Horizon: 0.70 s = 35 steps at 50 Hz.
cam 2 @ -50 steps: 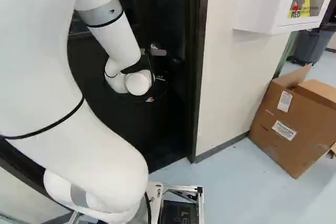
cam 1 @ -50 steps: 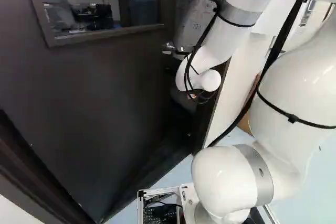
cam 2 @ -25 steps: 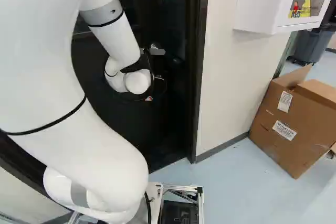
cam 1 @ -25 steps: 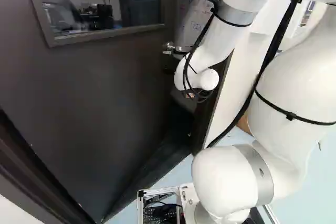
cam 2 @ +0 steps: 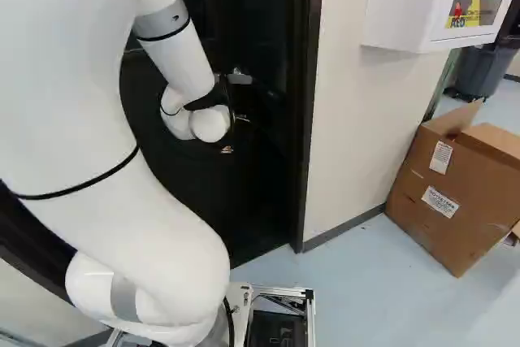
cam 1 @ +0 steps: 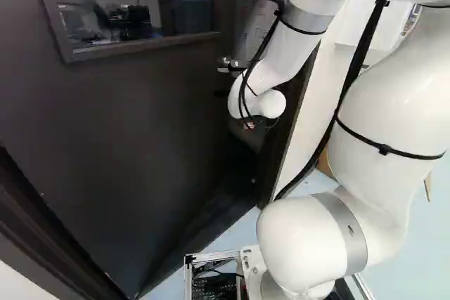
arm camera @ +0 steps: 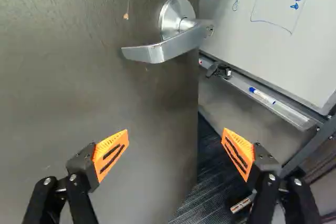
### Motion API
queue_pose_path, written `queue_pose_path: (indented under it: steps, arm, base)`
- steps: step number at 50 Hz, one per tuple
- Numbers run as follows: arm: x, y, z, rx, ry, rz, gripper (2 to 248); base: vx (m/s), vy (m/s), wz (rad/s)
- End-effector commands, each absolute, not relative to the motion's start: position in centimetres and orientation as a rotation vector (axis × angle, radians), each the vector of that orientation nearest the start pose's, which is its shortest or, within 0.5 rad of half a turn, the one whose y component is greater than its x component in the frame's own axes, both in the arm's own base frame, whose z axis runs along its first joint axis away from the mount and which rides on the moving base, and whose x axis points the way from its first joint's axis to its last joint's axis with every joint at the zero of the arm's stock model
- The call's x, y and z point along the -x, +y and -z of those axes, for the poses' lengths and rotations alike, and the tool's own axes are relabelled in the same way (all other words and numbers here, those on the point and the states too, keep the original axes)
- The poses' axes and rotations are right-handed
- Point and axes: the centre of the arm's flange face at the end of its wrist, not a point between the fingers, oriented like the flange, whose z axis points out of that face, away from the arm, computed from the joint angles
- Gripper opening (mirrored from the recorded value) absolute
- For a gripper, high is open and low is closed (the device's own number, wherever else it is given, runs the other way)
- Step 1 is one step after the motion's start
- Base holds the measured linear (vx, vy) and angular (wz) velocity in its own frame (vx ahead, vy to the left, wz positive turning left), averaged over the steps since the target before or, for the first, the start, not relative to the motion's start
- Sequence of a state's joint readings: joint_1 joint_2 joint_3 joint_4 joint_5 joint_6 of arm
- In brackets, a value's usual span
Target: Open the door and move inside
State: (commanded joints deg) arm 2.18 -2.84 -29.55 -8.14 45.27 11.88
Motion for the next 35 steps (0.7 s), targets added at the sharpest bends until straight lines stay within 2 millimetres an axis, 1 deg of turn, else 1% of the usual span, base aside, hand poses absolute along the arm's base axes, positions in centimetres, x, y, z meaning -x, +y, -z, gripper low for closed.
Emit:
queue_pose_path:
  steps: [35]
  arm:
    - [-43.8,5.8,-41.2,2.390,0.055,1.713,247]
  base:
    - [0.000,0.000,0.000]
